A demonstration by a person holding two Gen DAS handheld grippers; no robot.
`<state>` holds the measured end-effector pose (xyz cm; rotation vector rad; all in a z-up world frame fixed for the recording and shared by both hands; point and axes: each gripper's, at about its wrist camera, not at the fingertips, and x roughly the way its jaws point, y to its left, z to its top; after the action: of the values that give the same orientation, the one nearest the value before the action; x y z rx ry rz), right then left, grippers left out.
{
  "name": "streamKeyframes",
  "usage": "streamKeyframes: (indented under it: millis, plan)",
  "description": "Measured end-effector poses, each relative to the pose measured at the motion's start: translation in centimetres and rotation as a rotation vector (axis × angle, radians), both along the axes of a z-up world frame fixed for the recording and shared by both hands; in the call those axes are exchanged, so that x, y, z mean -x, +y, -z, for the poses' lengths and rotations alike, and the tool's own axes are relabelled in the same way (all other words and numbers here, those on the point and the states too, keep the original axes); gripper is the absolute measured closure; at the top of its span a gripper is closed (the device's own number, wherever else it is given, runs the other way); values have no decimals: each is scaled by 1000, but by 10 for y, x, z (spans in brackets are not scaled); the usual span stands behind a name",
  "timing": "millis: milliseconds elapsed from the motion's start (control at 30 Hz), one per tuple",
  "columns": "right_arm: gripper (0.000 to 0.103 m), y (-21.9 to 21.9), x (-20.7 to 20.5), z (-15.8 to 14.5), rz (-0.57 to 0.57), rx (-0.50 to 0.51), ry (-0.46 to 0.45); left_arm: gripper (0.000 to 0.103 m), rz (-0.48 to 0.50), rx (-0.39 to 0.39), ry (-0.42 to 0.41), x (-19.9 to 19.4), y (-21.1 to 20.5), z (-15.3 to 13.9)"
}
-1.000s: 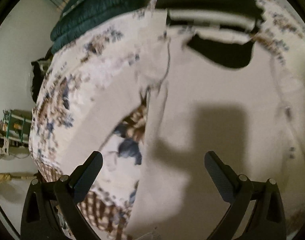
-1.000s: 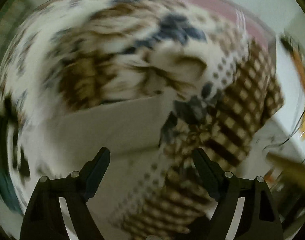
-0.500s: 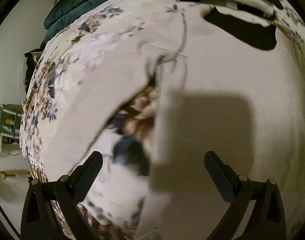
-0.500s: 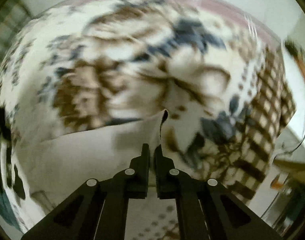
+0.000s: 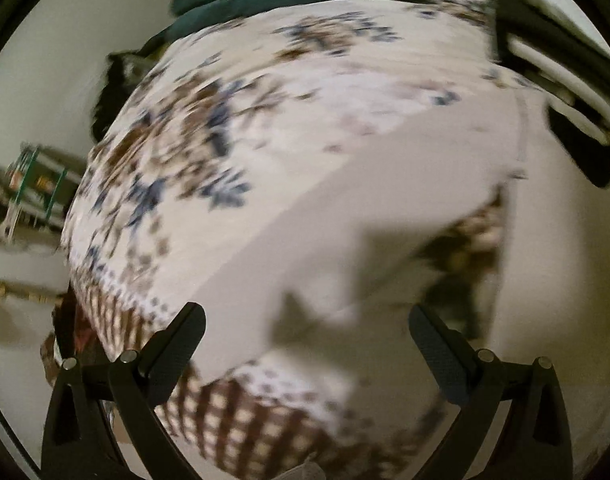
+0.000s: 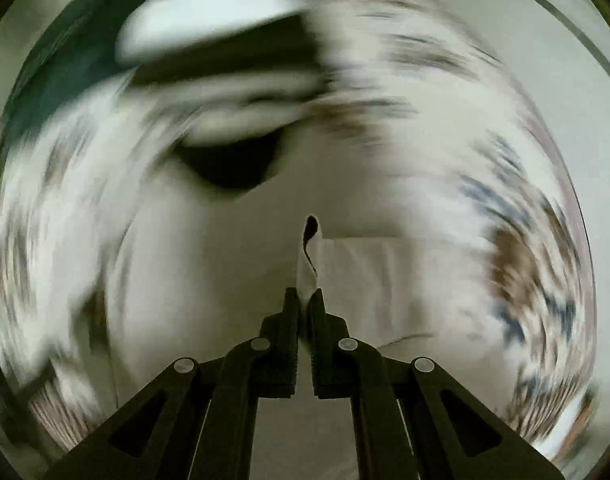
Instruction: Fold small clothes
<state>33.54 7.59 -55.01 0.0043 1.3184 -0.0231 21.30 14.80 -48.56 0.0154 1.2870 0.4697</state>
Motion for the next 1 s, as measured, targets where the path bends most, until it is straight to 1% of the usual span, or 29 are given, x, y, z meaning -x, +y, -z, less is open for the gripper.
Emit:
streamKeyframes:
  millis: [33,100,133,167,200,300,433,500,567,600,633,667,700,733,800,833,867,900,933,967,1000]
  plan:
    - [99,37,8,11,-92,13,25,0,-25,-4,5,6,12,1]
    - [99,112,40,42,-293,39,96,0,-61,-6,13,16,30,3]
    - [99,130,49,50,-337,43,113,0,-81,-8,17,23,39,5]
    - [99,161,69,64,-421,58,145,0,-92,-11,22,28,45,6]
    - [99,179,84,72,-473,69,165,0,-103,-13,26,32,52,7]
    - [99,215,120,93,-575,113,200,0,-128,-18,44,45,68,13]
    - [99,234,143,114,-629,162,218,0,-153,-12,64,58,83,21]
    - [98,235,145,122,-622,172,230,0,-171,1,63,63,93,23]
    - [96,228,138,128,-585,135,281,0,-204,45,61,69,105,23]
    - [89,224,135,131,-565,106,304,0,-224,73,53,73,111,23]
    - [72,214,126,130,-527,49,343,0,-252,123,38,80,119,24]
    - [61,198,118,126,-458,-37,377,0,-272,156,31,84,126,25]
    - [45,189,114,123,-422,-71,381,0,-295,193,23,89,133,27]
    - [38,174,110,119,-367,-106,376,0,-327,241,9,95,142,30]
    - [38,138,101,110,-264,-147,358,0,-385,315,-11,103,155,38]
    - [37,117,97,108,-217,-161,353,0,-420,374,-28,106,163,45]
    - [37,96,94,107,-160,-172,346,0,-446,416,-39,107,169,51]
    - [37,85,85,106,-125,-174,345,0,-479,458,-47,108,174,58]
    - [37,71,82,107,-86,-173,346,1,-520,517,-59,108,178,68]
    - [37,50,81,110,-42,-167,352,4,-546,563,-74,108,180,76]
    - [37,37,77,113,-25,-165,356,11,-574,596,-84,106,182,84]
